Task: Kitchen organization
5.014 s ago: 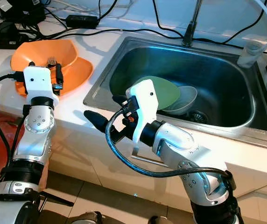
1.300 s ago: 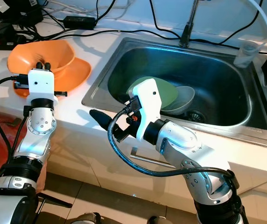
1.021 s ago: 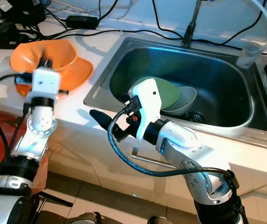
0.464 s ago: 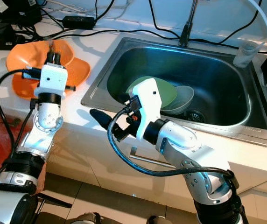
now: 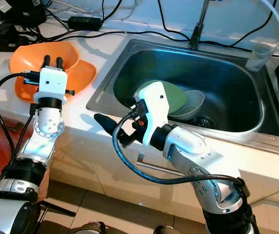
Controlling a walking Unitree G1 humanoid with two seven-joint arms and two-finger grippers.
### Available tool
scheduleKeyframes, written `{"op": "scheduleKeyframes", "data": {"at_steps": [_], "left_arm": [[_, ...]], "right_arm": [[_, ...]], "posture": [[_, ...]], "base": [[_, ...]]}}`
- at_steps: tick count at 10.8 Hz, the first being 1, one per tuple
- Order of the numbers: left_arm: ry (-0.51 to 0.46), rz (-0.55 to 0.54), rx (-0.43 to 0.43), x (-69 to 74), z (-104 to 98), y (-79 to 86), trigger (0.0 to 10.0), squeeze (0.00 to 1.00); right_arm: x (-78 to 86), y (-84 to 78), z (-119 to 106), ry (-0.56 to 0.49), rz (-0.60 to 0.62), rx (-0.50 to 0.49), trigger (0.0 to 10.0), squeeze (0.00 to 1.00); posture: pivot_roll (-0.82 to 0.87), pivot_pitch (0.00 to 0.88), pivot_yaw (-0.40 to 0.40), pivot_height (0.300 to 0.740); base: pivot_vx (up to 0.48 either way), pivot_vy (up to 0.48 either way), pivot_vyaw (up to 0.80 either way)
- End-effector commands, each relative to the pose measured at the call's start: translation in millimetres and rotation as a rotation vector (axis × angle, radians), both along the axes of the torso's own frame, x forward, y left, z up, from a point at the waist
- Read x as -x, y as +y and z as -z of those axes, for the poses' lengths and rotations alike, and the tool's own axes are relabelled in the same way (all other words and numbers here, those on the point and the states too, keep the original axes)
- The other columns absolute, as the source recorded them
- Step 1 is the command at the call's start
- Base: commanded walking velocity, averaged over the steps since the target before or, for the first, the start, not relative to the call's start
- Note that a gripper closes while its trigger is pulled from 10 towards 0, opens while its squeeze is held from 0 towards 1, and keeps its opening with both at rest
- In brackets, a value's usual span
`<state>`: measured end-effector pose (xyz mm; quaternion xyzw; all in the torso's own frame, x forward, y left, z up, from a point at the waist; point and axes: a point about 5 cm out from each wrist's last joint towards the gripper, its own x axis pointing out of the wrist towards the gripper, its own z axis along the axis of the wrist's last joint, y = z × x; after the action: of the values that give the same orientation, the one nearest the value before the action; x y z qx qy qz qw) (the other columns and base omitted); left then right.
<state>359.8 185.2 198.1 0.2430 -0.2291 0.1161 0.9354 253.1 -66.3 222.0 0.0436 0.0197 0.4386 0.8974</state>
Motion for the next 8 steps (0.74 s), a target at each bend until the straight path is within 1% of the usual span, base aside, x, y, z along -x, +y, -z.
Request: {"op": "scheduleKeyframes", "data": {"at_steps": [1, 2, 4, 6, 7, 8], "left_arm": [[0.001, -0.007, 0.002, -1.6, -1.7, 2.5, 10.0, 0.95], [0.002, -0.009, 0.0, -1.7, -1.7, 2.5, 10.0, 0.0], [0.01, -0.008, -0.002, -2.1, -1.6, 1.4, 10.0, 0.0], [0.014, 0.001, -0.002, -2.0, -7.2, 0.9, 10.0, 0.0], [0.032, 0.011, 0.001, 0.5, -4.3, 1.3, 10.0, 0.0], [0.081, -0.009, 0.026, 5.9, 9.8, 5.5, 10.0, 0.0]], "right_arm": [[-0.6, -0.9, -2.0, -0.013, 0.005, 0.002, 10.0, 0.0], [-0.7, -1.1, -1.9, -0.013, 0.005, 0.003, 10.0, 0.0], [-0.8, -1.6, -1.9, -0.013, 0.006, 0.004, 10.0, 0.0], [-1.1, -2.3, -1.9, -0.013, 0.008, 0.005, 10.0, 0.0], [-1.4, -2.4, -1.8, -0.013, 0.007, 0.005, 10.0, 0.0], [-1.9, -1.4, -2.3, -0.014, 0.003, 0.003, 10.0, 0.0]], "posture": [[-0.05, 0.09, -0.021, 0.74], [-0.05, 0.09, -0.022, 0.74], [-0.06, 0.09, -0.023, 0.74], [-0.05, 0.091, -0.024, 0.74], [-0.05, 0.089, -0.025, 0.74], [-0.05, 0.088, -0.029, 0.74]], "base": [[0.0, 0.0, 0.0], [0.0, 0.0, 0.0], [0.0, 0.0, 0.0], [0.0, 0.0, 0.0], [0.0, 0.0, 0.0], [0.0, 0.0, 0.0]]}}
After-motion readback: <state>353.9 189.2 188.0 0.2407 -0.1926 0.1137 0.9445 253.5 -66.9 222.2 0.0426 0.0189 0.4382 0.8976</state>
